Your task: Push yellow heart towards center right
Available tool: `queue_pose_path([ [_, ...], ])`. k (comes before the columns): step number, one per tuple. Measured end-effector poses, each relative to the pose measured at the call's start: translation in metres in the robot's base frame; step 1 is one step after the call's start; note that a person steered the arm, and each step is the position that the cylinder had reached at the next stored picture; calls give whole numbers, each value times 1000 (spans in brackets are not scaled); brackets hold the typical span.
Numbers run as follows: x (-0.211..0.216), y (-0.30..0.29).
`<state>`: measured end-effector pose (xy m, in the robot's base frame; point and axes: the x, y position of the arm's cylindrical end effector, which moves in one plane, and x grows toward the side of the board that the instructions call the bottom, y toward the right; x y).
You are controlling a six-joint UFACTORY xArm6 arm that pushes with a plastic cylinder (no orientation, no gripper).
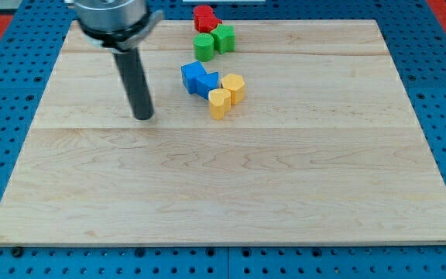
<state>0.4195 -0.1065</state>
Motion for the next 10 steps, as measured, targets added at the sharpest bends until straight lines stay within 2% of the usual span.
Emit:
queue_pose_path([
  [3, -1, 73],
  [7, -46, 99],
  [9, -29, 154],
  [10, 3, 190],
])
